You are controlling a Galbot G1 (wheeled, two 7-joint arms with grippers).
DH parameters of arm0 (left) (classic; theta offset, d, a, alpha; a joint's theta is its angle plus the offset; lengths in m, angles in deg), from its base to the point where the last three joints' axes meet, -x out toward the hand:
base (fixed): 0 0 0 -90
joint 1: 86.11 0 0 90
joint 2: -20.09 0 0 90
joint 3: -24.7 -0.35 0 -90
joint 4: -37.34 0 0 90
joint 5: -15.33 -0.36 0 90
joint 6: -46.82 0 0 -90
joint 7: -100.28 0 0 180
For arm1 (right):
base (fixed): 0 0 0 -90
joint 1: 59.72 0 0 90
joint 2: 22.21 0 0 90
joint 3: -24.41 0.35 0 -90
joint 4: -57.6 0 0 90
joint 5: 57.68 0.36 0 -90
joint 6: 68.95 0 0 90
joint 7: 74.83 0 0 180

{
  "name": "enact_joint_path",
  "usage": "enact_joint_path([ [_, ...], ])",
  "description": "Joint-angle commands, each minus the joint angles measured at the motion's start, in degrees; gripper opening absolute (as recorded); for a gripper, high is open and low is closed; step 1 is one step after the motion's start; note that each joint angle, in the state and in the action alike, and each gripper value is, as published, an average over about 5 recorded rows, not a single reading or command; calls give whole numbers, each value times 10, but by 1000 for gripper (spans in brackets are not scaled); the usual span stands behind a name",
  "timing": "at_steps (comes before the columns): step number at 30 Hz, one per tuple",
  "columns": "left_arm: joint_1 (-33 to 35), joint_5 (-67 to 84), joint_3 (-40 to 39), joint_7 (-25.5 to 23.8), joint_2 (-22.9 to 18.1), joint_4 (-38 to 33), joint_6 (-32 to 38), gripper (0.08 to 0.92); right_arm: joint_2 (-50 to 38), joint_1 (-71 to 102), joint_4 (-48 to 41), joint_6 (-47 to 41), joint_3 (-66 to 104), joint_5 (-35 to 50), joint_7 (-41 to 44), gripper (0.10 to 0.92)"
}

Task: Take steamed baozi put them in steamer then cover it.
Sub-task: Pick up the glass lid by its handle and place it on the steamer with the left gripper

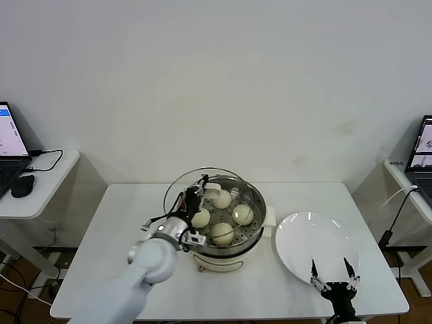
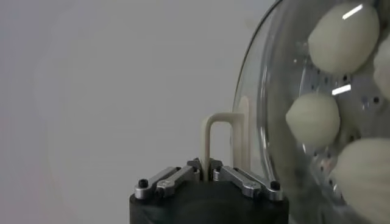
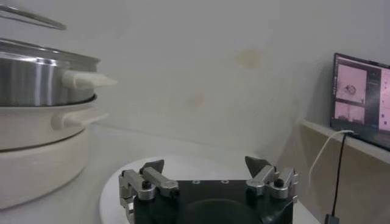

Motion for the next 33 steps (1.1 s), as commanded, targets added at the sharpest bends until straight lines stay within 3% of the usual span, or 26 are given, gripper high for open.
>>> enact_joint_path([
  [1, -12, -35, -26, -5, -54, 22, -15, 145, 0, 0, -2, 1, -1, -3, 0, 823],
  [33, 26, -69, -15, 19, -70, 50, 14, 145, 0, -1, -16, 9, -5, -8, 3, 823],
])
